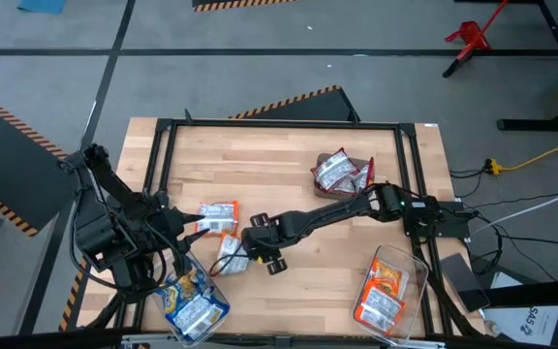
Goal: Sort Maruchan noodles
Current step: Put the orange noodle pack into the right transparent bin
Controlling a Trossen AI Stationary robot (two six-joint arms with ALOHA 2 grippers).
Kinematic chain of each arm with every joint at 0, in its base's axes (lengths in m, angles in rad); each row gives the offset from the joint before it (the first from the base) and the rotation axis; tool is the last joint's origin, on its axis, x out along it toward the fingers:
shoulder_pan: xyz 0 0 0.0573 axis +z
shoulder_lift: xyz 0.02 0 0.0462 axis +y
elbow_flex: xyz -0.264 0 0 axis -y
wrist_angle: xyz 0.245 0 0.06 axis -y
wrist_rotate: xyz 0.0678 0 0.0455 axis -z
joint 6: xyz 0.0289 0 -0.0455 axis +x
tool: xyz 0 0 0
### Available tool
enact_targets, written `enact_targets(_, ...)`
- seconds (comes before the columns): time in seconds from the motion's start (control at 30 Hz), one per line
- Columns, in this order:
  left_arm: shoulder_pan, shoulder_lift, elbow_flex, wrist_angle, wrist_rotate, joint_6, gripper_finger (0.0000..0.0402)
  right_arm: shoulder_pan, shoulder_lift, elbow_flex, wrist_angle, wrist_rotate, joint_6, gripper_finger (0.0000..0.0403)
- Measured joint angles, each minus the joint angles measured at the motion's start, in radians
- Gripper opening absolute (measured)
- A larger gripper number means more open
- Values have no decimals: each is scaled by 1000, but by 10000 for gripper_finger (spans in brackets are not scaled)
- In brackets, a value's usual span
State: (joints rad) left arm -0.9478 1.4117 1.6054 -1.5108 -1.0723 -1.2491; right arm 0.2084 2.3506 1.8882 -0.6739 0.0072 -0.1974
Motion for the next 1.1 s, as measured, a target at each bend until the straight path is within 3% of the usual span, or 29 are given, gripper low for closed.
enact_targets(0.13, 0, 0, 0, -1, -20, 3, 141, -9, -1, -75, 134, -16, 25, 168)
enact_targets(0.93, 0, 0, 0, -8, -38, 4, 141, -26, 18, -84, 324, -79, -18, 168)
enact_targets(1.1, 0, 0, 0, -8, -38, 4, 141, -19, 51, -84, 388, -79, 25, 133)
